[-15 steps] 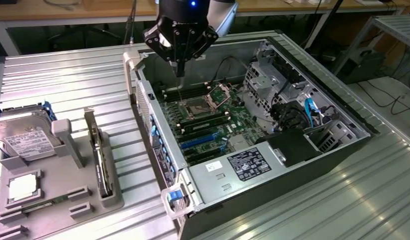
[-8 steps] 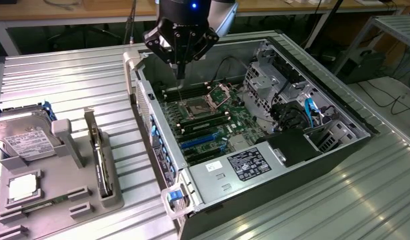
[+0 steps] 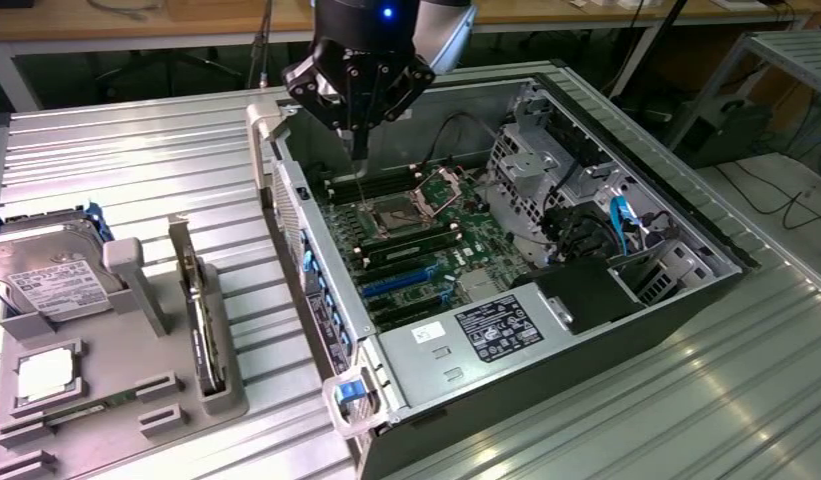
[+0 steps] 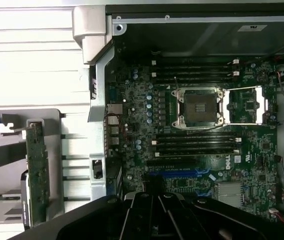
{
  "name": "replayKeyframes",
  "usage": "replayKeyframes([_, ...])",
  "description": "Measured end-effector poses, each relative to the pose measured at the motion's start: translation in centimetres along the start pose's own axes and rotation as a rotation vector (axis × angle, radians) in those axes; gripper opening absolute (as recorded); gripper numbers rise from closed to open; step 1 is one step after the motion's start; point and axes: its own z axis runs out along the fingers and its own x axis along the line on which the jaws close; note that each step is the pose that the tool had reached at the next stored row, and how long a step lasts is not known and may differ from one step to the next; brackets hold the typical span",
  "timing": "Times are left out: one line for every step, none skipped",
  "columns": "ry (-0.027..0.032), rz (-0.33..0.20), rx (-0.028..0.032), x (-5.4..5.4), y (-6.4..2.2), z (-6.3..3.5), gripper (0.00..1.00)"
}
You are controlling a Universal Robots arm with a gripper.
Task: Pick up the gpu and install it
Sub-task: 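Reach for the gpu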
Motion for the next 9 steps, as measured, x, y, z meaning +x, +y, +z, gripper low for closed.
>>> replayKeyframes([0.0003, -0.005, -0.0001, 0.07, -0.01, -0.01, 0.11])
replayKeyframes([0.0005, -0.009, -0.0004, 0.18, -0.03, -0.01, 0.11])
replayKeyframes([0.0006, -0.012, -0.0007, 0.28, -0.04, -0.01, 0.11])
replayKeyframes([0.0007, -0.014, -0.0009, 0.36, -0.06, -0.01, 0.11])
replayKeyframes([0.0011, -0.018, -0.0016, 0.47, -0.12, -0.02, 0.11])
replayKeyframes([0.0014, -0.028, -0.0033, 0.64, -0.26, -0.03, 0.11])
replayKeyframes([0.0016, -0.032, -0.0045, 0.71, -0.35, -0.03, 0.11])
replayKeyframes([0.0016, -0.034, -0.0050, 0.73, -0.40, -0.03, 0.11])
replayKeyframes([0.0017, -0.035, -0.0053, 0.75, -0.44, -0.04, 0.11])
